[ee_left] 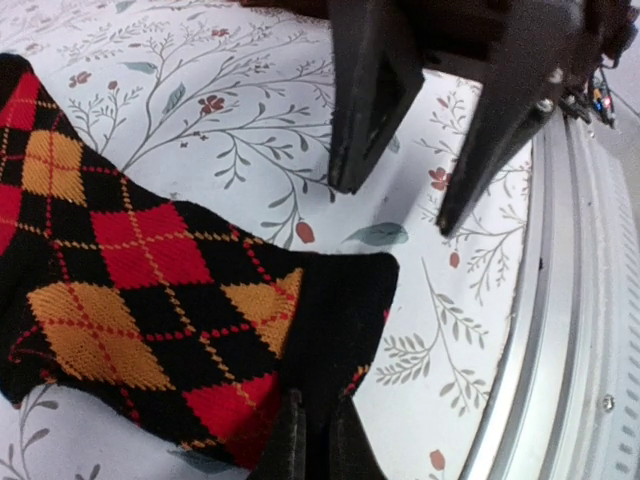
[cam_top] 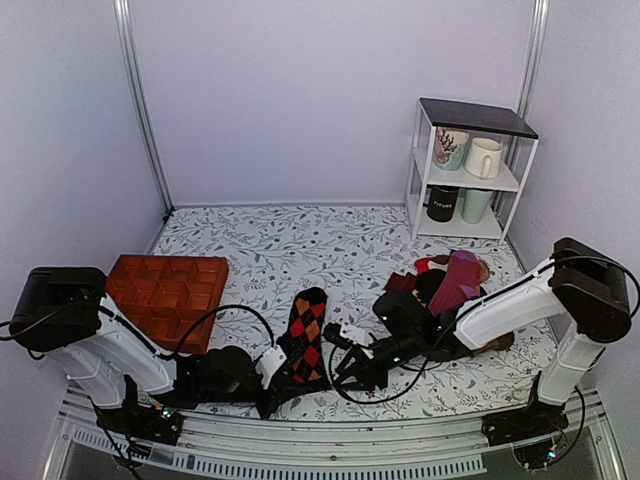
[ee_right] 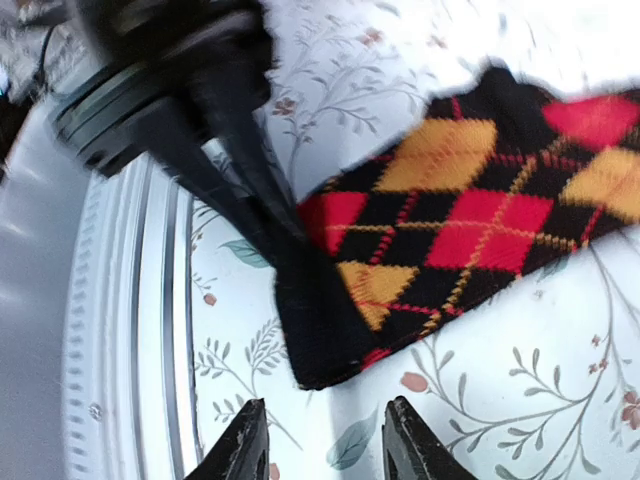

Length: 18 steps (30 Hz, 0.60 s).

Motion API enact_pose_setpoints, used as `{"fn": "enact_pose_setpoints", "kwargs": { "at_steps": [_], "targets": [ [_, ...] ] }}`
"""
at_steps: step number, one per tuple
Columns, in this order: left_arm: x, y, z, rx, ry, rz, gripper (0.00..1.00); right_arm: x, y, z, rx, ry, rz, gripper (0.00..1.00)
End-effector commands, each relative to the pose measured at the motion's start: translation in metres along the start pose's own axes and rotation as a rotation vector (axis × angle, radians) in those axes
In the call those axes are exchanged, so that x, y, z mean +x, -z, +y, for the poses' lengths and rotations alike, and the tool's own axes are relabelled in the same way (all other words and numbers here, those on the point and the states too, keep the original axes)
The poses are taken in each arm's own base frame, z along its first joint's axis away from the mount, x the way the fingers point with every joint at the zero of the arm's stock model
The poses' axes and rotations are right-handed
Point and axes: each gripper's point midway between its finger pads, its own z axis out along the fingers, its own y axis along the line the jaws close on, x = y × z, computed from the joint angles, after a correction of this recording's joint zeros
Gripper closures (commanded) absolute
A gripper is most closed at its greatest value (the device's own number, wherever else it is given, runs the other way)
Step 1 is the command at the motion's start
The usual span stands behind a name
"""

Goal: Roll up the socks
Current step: Roll the sock at the center of the board.

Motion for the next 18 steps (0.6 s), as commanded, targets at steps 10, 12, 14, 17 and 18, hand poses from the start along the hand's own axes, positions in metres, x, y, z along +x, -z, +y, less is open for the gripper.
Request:
{"fn": "enact_pose_setpoints", "kwargs": {
  "at_steps": [10,12,14,17,18],
  "targets": [
    [0.107,0.014,0.013,0.024,0.202,0.394,1.00,-0.027,-0.013,0.026,0.131,0.561,-0.147,0.59],
    [0.109,0.014,0.012,0.030,0.202,0.403,1.00,-0.025,-0.018,0.024,0.133,0.560,-0.136,0.59],
    [0.110,0.013,0.011,0.034,0.202,0.407,1.00,-0.020,-0.023,0.021,0.134,0.555,-0.118,0.59],
    [0.110,0.013,0.011,0.038,0.201,0.408,1.00,-0.013,-0.029,0.018,0.131,0.548,-0.096,0.59],
    [0.110,0.013,0.011,0.037,0.202,0.408,1.00,-0.012,-0.031,0.018,0.127,0.546,-0.092,0.59]
  ]
}}
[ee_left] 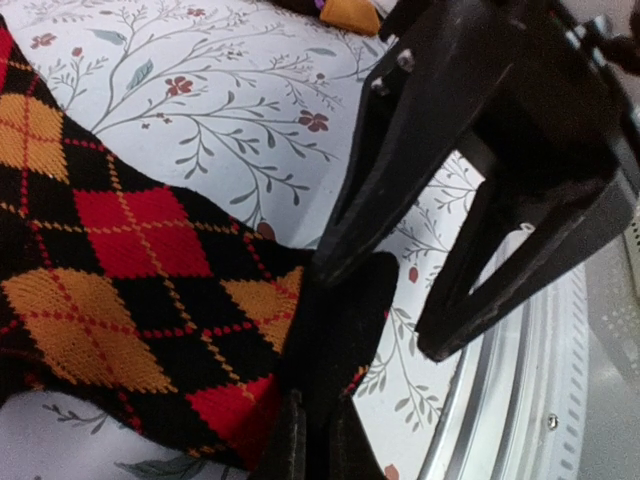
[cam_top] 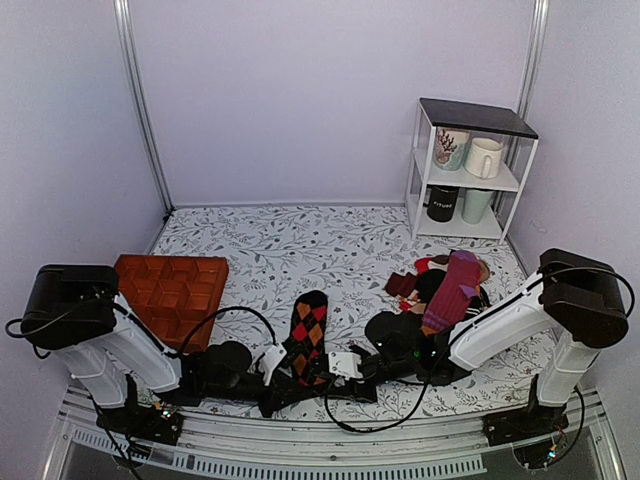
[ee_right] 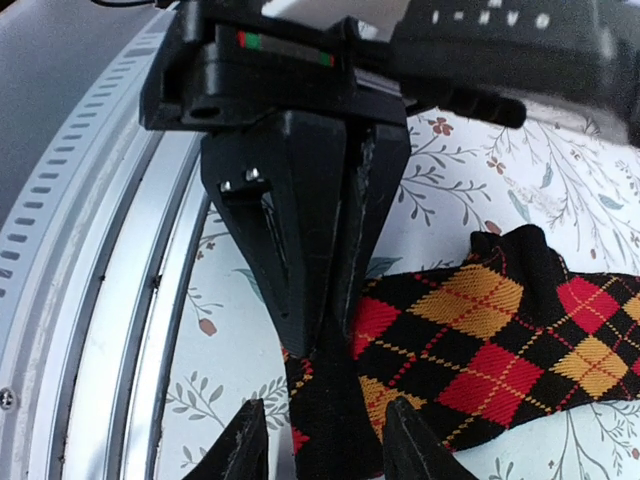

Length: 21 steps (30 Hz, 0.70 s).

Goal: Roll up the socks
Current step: Roll the sock at the center of the board.

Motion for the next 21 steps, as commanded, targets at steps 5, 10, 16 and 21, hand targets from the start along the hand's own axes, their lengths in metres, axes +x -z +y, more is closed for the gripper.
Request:
{"fn": "enact_pose_setpoints", "kwargs": {
  "at_steps": [5,10,16,21],
  "targets": [
    [0.105,0.020,0.038,-0.118,0.058,0.383,1.00,0.013,-0.017,0.001,-0.009,0.002,0.038,0.60],
    [0.105,0.020,0.038,-0.117,0.059,0.382,1.00,0.024,-0.023,0.002,-0.015,-0.036,0.077,0.70],
    [0.102,0.020,0.038,-0.114,0.044,0.369,1.00,0.042,-0.026,0.001,0.002,-0.112,0.147,0.91],
    [0.069,0.022,0.034,-0.127,-0.047,0.264,0.79,0.049,-0.022,0.012,-0.045,-0.214,0.191,0.94]
  ]
}}
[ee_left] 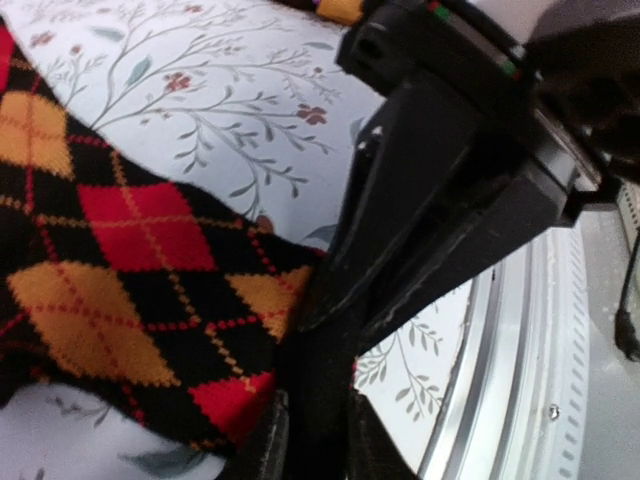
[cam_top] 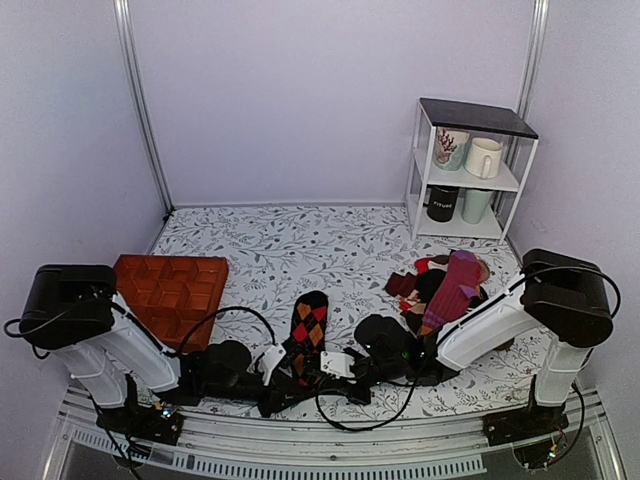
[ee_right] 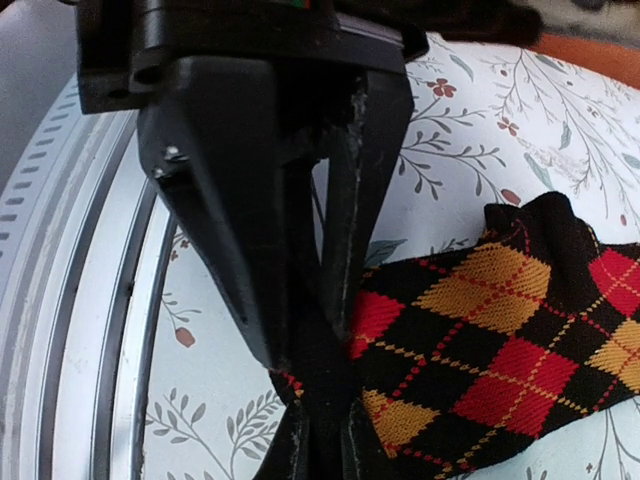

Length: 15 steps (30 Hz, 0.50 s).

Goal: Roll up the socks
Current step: Roll the sock at the center of the board.

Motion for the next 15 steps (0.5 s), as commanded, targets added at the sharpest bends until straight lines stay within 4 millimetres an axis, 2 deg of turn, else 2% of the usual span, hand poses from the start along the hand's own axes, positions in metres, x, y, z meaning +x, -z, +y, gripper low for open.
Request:
{"fn": "enact_pose_setpoints", "kwargs": {
  "at_steps": [1,3,4,7,9,12,15],
  "targets": [
    [0.058,0.023,0.031,-0.135,-0.075,0.223,0.77,0.034,-0.004,0.014,-0.061,-0.153,0.138,0.95],
    [0.031,0.029,0.026,-0.156,-0.153,0.131,0.73,0.038,-0.003,0.019,-0.111,-0.220,0.162,0.94],
    [0.011,0.034,0.022,-0.170,-0.198,0.061,0.71,0.039,-0.002,0.020,-0.137,-0.257,0.171,0.94],
    [-0.019,0.045,0.009,-0.166,-0.316,-0.047,0.69,0.053,-0.001,0.021,-0.191,-0.400,0.228,0.94],
    [-0.030,0.050,0.000,-0.148,-0.377,-0.093,0.68,0.062,-0.002,0.024,-0.224,-0.480,0.273,0.94],
    [-0.035,0.050,-0.009,-0.127,-0.436,-0.128,0.68,0.072,-0.006,0.027,-0.265,-0.592,0.330,0.94],
    [-0.029,0.044,-0.011,-0.115,-0.462,-0.115,0.67,0.085,-0.008,0.027,-0.264,-0.655,0.383,0.93]
  ]
}}
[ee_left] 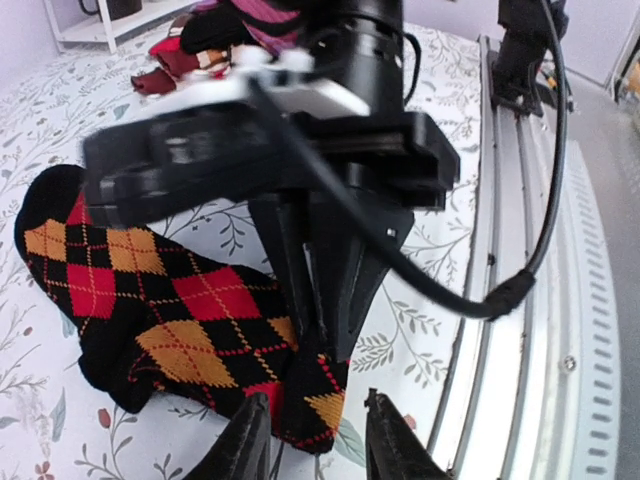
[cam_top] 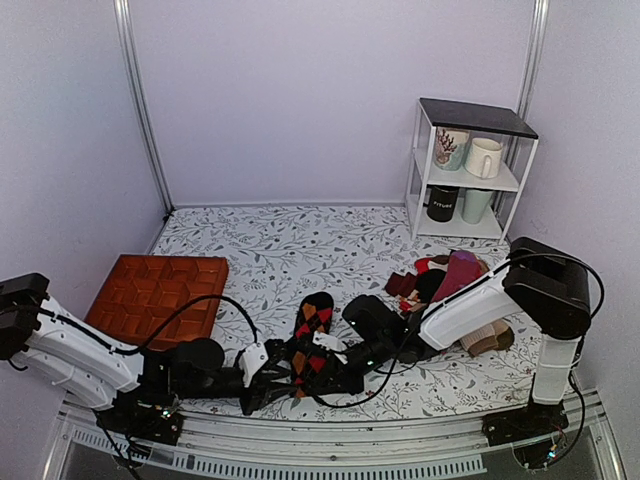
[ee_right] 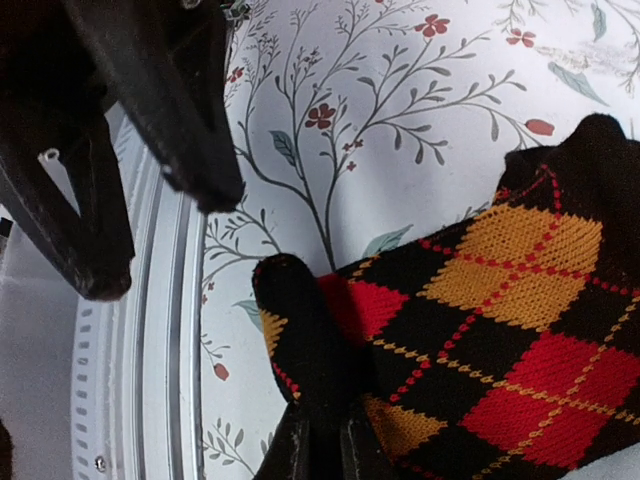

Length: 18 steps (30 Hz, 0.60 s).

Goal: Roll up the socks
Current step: Roll the sock at the center of the board.

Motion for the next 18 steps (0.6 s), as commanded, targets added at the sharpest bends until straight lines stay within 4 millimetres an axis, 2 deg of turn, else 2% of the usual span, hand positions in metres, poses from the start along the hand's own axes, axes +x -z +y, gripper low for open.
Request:
{"fn": "enact_pose_setpoints", "kwargs": {
  "at_steps": [1,9,18],
  "targets": [
    [0.015,-0.006,-0.004,0.001,-0.108,0.029,0.67,0.089,-0.009,-0.010,0.010,-0.289,0.285,0.93],
    [0.029,-0.031,-0.001,-0.068,-0.187,0.069,0.63,0.107,-0.013,-0.014,-0.004,-0.342,0.348,0.93],
    [0.024,-0.033,-0.003,-0.116,-0.244,0.020,0.58,0.113,-0.011,-0.013,-0.018,-0.360,0.372,0.93]
  ]
}}
